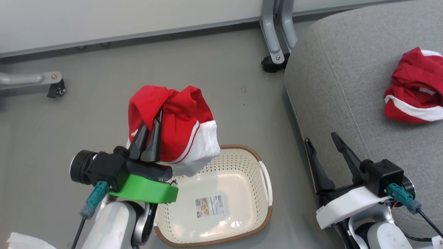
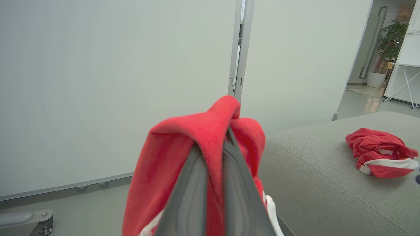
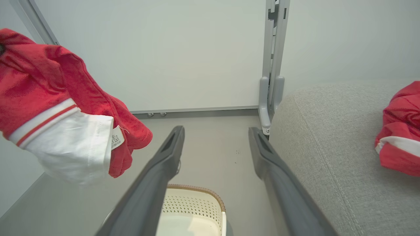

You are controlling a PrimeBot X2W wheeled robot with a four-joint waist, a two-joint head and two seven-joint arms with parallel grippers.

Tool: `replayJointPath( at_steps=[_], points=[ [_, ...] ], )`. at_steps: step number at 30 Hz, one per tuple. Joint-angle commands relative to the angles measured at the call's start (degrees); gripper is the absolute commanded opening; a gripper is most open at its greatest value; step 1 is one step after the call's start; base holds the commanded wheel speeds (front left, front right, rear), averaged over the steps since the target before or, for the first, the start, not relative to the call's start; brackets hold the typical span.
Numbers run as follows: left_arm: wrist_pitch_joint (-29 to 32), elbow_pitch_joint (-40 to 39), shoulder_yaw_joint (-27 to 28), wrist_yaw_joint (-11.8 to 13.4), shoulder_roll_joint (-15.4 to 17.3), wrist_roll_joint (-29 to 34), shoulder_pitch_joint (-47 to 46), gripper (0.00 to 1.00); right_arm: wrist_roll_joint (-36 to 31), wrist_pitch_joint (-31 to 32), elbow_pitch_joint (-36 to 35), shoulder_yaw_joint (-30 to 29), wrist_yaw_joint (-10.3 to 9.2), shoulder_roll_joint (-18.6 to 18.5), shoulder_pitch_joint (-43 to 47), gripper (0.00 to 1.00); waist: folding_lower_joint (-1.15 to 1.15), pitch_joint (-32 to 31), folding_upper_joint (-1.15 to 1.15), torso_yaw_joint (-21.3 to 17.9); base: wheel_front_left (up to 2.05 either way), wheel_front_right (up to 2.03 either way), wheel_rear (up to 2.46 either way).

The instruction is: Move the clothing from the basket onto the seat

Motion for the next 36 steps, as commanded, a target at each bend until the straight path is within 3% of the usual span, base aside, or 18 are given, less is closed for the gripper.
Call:
replayJointPath(
  at_steps=[1,12,36],
  points=[
    [-0.2,-1.0,-0.2,0.1,0.1,0.2,1.7,0.0,-0.2,0.4,-0.4,0.0,0.0,-0.2,1.3,1.0,0.01,-4.6,0.0,0.8,0.0,0.0,0.0],
    [1.2,-6.8,-1.7,1.5,1.3,-0.4,9.5,0.0,-0.5,3.3,-2.1,0.4,0.0,-0.2,6.0,1.0,0.01,-10.6,0.0,0.6,0.0,0.0,0.0],
    [2.7,-11.2,-3.1,2.4,2.5,-1.1,12.3,0.0,0.5,4.7,-2.9,2.5,0.0,-0.4,7.0,1.0,0.01,-11.0,0.0,1.0,0.0,0.0,0.0]
  ],
)
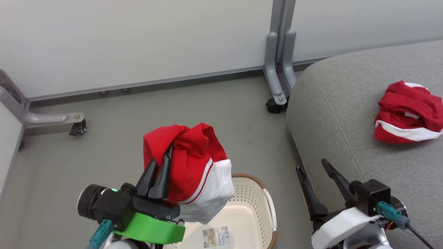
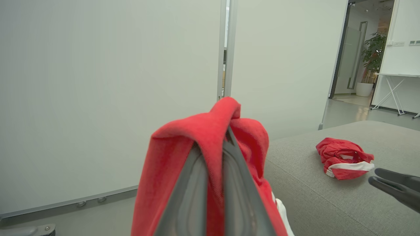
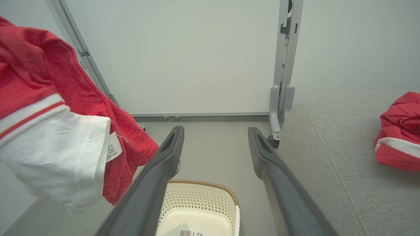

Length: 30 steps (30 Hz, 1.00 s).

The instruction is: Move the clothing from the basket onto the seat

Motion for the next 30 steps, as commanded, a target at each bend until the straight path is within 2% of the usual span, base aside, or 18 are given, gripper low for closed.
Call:
replayJointPath(
  at_steps=[1,8,16,23,30],
  points=[
    [0.0,-0.2,0.0,0.1,0.3,-0.1,0.5,0.0,0.4,0.1,0.1,0.3,0.0,-0.3,0.0,1.0,0.0,0.0,0.0,0.1,0.0,0.0,0.0],
    [-0.6,-0.2,-0.2,-0.1,0.4,-0.4,-0.4,0.0,1.5,0.2,0.9,5.4,0.0,-0.5,-2.8,1.0,0.0,0.2,0.0,0.4,0.0,0.0,0.0],
    [-0.8,-0.6,-0.9,-0.4,0.4,0.2,-1.7,0.0,5.6,-0.8,3.9,19.4,0.0,-0.4,-10.9,1.0,0.0,0.7,0.0,1.1,0.0,0.0,0.0],
    [-0.6,-0.6,-1.5,-0.3,0.4,0.4,-2.5,0.0,9.6,-2.2,10.1,30.1,0.0,-0.3,-18.3,1.0,0.0,0.8,0.0,1.9,0.0,0.0,0.0],
    [-0.7,-0.4,-2.5,-0.5,0.0,0.5,-3.0,0.0,12.7,-4.9,16.5,35.7,0.0,0.0,-25.3,1.0,0.0,1.0,0.0,2.7,0.0,0.0,0.0]
  ],
)
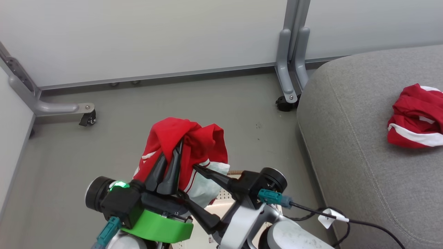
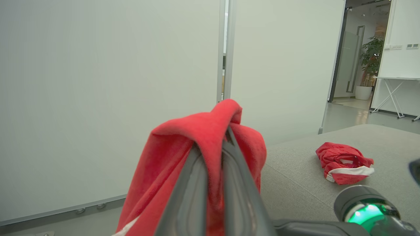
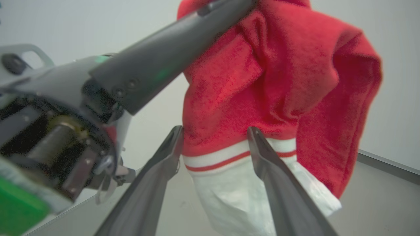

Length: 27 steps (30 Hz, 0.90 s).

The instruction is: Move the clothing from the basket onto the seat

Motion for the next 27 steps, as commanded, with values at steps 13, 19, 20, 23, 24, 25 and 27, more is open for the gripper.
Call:
replayJointPath(
  at_steps=[13,19,20,23,24,25,27],
  points=[
    [-0.1,0.4,-1.7,-0.7,-0.2,0.0,-1.5,0.0,6.1,-4.0,7.3,5.1,0.01,0.0,-10.2,0.13,0.0,0.9,0.0,1.0,0.0,0.0,0.0],
    [-0.1,0.5,-2.0,-0.7,-0.2,-0.3,-1.8,0.0,8.0,-4.6,9.2,6.1,0.0,0.0,-12.2,0.0,0.0,1.2,0.0,1.1,0.0,0.0,0.0],
    [-0.1,0.5,-2.0,-0.6,-0.1,-0.3,-1.8,0.0,8.2,-4.7,9.3,6.2,0.0,0.0,-12.3,0.0,0.0,1.2,0.0,1.1,0.0,0.0,0.0],
    [-0.2,0.5,-2.0,-0.4,0.0,-0.4,-1.8,0.0,8.8,-4.9,9.9,6.5,0.0,0.0,-12.7,0.0,0.0,1.3,0.0,1.0,0.0,0.0,0.0],
    [-0.2,0.4,-2.0,-0.4,0.1,-0.5,-1.8,0.0,8.8,-5.1,10.0,6.6,0.0,0.0,-12.9,0.0,0.0,1.3,0.0,1.0,0.0,0.0,0.0],
    [-0.3,0.4,-2.0,-0.4,0.1,-0.5,-1.9,0.0,9.1,-5.2,10.2,6.7,0.0,0.0,-13.1,0.0,0.0,1.4,0.0,1.0,0.0,0.0,0.0],
    [-0.3,0.4,-2.0,-0.3,0.2,-0.6,-1.9,0.0,9.3,-5.4,10.4,6.8,0.01,0.0,-13.4,0.0,0.0,1.4,0.0,0.9,0.0,0.0,0.0]
  ],
)
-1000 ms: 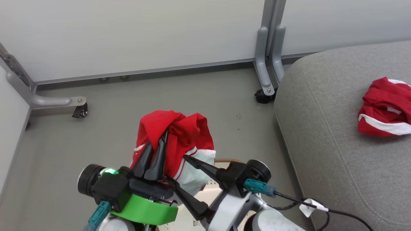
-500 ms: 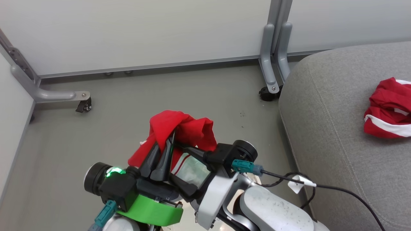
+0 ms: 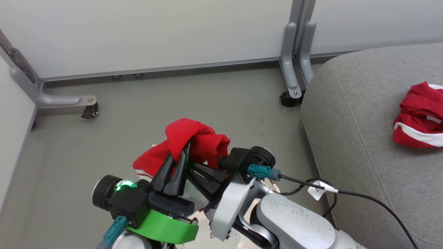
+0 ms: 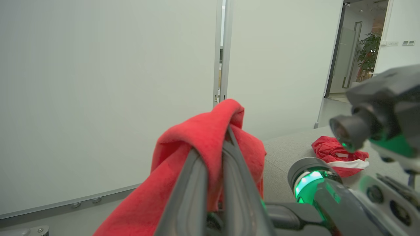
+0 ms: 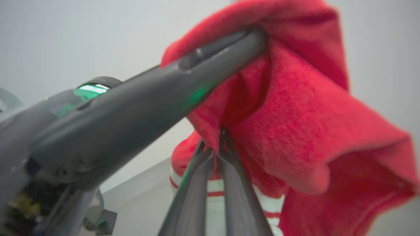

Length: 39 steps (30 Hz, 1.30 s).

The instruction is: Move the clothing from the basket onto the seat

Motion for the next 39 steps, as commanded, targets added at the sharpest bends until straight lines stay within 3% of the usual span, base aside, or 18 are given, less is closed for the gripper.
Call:
replayJointPath(
  at_steps=[1,15,16,17,26,39],
  points=[
    [-0.3,-0.2,0.0,0.2,0.2,-0.4,-1.1,0.0,0.4,-0.3,0.4,0.2,0.0,0.0,-1.0,0.0,0.0,0.0,0.0,0.0,0.0,0.0,0.0],
    [0.0,0.2,-0.4,0.7,0.7,-0.3,-1.4,0.0,0.9,-0.9,1.4,0.1,0.0,0.0,-2.0,0.0,0.0,0.5,0.0,0.1,0.0,0.0,0.0],
    [0.1,0.3,-0.3,1.0,0.8,-0.1,-1.5,0.43,0.8,-1.0,1.5,0.0,0.0,0.0,-2.1,0.0,0.0,0.5,0.0,0.1,0.0,0.0,0.0],
    [0.0,0.4,-0.2,1.2,0.8,0.1,-1.5,1.0,0.6,-0.9,1.7,-0.2,0.0,0.0,-2.3,0.0,0.0,0.5,0.0,0.1,0.0,0.0,0.0],
    [0.9,-0.4,-0.4,1.7,2.5,0.6,0.8,1.0,-1.1,-1.4,3.9,-2.2,0.0,0.0,-3.4,0.0,0.0,0.6,0.0,0.9,0.0,0.0,0.0],
    [6.3,-2.4,-4.4,-0.7,7.7,1.3,6.3,1.0,-4.1,-2.7,9.4,-8.6,0.0,0.0,-4.3,0.0,0.0,0.8,0.0,2.1,0.0,0.0,0.0]
  ],
)
